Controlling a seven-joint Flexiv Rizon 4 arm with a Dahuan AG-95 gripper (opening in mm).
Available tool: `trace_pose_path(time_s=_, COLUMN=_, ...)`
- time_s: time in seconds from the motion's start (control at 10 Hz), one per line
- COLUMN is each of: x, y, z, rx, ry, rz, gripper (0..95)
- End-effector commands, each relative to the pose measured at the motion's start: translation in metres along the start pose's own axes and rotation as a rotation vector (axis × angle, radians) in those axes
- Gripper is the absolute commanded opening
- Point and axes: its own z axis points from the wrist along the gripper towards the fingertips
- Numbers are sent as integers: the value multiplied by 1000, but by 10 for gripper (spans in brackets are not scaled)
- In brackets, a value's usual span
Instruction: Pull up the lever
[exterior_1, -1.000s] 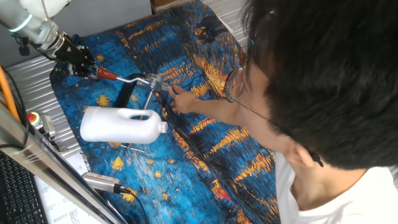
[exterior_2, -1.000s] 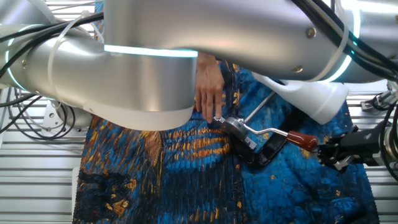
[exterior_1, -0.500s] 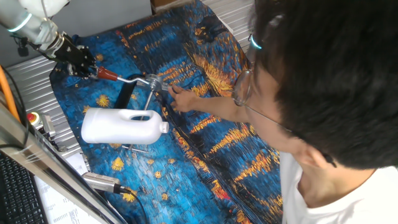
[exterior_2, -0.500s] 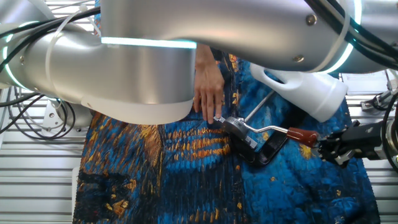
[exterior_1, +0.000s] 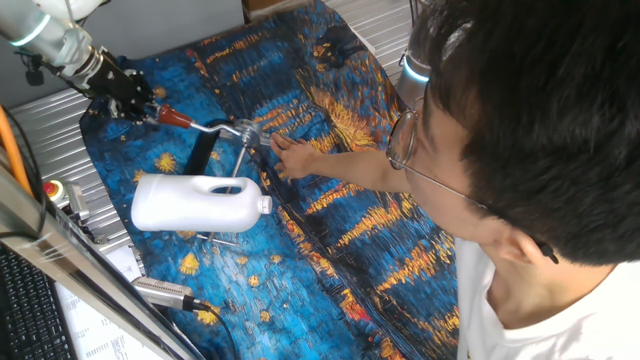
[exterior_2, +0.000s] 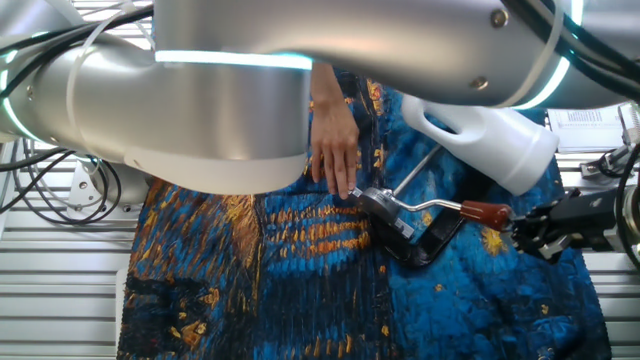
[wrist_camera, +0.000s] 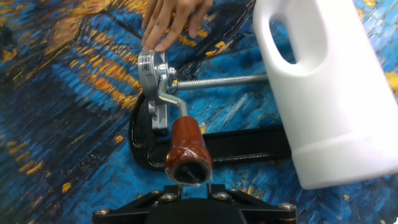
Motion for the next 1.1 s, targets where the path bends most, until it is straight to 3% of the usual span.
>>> trace_pose_path(time_s=0.1, x=-4, y=-1, z=-2, rx=1, ry=-5, rz=4, gripper=190)
trace_pose_path(time_s=1.1, x=-28, y=-7, z=-14, rx=9, ry=-15, rz=48, gripper=190)
